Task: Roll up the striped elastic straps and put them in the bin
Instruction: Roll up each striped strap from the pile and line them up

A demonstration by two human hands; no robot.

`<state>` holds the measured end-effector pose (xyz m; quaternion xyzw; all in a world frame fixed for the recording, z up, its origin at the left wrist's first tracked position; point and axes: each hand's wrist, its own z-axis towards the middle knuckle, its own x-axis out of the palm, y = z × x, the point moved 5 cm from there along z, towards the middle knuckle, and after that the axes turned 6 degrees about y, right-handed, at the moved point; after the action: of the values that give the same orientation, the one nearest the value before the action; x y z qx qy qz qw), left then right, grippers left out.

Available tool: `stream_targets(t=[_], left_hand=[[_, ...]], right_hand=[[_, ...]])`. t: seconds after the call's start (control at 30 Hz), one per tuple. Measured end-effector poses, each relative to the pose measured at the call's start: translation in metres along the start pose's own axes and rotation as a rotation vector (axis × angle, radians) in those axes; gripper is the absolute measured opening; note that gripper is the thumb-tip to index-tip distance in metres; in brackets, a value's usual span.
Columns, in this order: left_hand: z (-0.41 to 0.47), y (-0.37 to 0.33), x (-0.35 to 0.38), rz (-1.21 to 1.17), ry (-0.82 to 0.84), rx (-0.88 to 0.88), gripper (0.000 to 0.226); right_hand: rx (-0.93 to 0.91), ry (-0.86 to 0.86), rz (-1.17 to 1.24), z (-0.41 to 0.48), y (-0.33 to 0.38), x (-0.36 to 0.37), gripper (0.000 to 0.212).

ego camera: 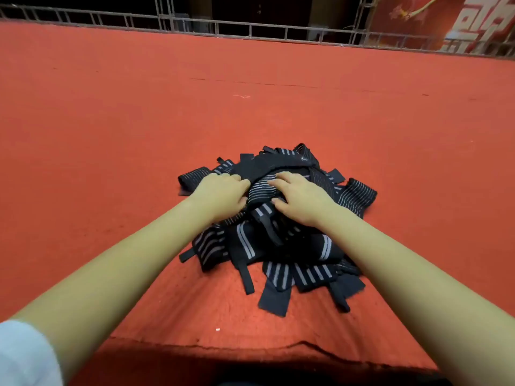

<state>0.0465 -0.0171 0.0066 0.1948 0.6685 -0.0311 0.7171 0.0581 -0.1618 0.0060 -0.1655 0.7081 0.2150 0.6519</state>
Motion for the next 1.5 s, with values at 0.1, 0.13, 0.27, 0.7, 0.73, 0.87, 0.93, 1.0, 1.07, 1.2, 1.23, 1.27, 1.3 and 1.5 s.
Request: stream_targets(t=[0.1,0.13,0.27,0.7,0.73,0.87,0.93,1.0,1.07,1.2,1.23,1.27,1.3,1.5], left_hand=[[0.022,0.001,0.008,-0.042,-0.045,-0.058,0.032],[0.027,0.000,0.013,-0.047,-0.034,-0.076,0.036],[0.041,0.012,0.047,-0.219,0.078,-0.161,0.056],[-0.026,0.012,0.023,-0.055,-0.301,0.165,0.019],[-0.038,0.010,0.022,-0.029,-0.298,0.187,0.017],[-0.076,0.003,0.037,-0.042,-0.159,0.235,0.029],[-0.085,0.002,0.040,-0.105,-0.091,0.174,0.044],[-0.079,0.005,0.030,-0.186,-0.065,0.078,0.060],[-0.065,0.015,0.022,-0.281,-0.087,-0.029,0.048],[-0.024,0.020,0.015,-0.411,-0.134,-0.192,0.025],[-0.015,0.018,0.016,-0.434,-0.145,-0.216,0.023],[-0.005,0.016,0.015,-0.457,-0.160,-0.239,0.022],[0.003,0.014,0.014,-0.478,-0.170,-0.260,0.022],[0.030,0.006,0.022,-0.472,-0.171,-0.284,0.026]], right_hand=[[0.025,0.132,0.027,0.013,-0.004,0.011,0.051],[0.037,0.180,0.035,0.014,-0.005,0.015,0.049],[0.012,0.210,0.027,0.015,-0.005,0.025,0.047],[-0.010,0.091,0.179,0.003,-0.007,0.029,0.041],[-0.010,0.071,0.196,0.000,-0.004,0.027,0.040],[-0.022,0.023,0.219,-0.016,0.006,0.025,0.038],[-0.024,0.008,0.214,-0.023,0.008,0.026,0.039],[-0.026,-0.003,0.204,-0.025,0.008,0.025,0.039],[-0.020,-0.015,0.202,-0.025,0.009,0.023,0.038],[0.010,-0.031,0.133,-0.012,0.014,0.015,0.038],[0.022,-0.033,0.102,-0.005,0.015,0.013,0.038],[0.036,-0.038,0.072,0.003,0.017,0.010,0.038],[0.055,-0.044,0.053,0.011,0.019,0.008,0.038],[0.148,-0.039,0.189,0.054,0.017,0.009,0.036]])
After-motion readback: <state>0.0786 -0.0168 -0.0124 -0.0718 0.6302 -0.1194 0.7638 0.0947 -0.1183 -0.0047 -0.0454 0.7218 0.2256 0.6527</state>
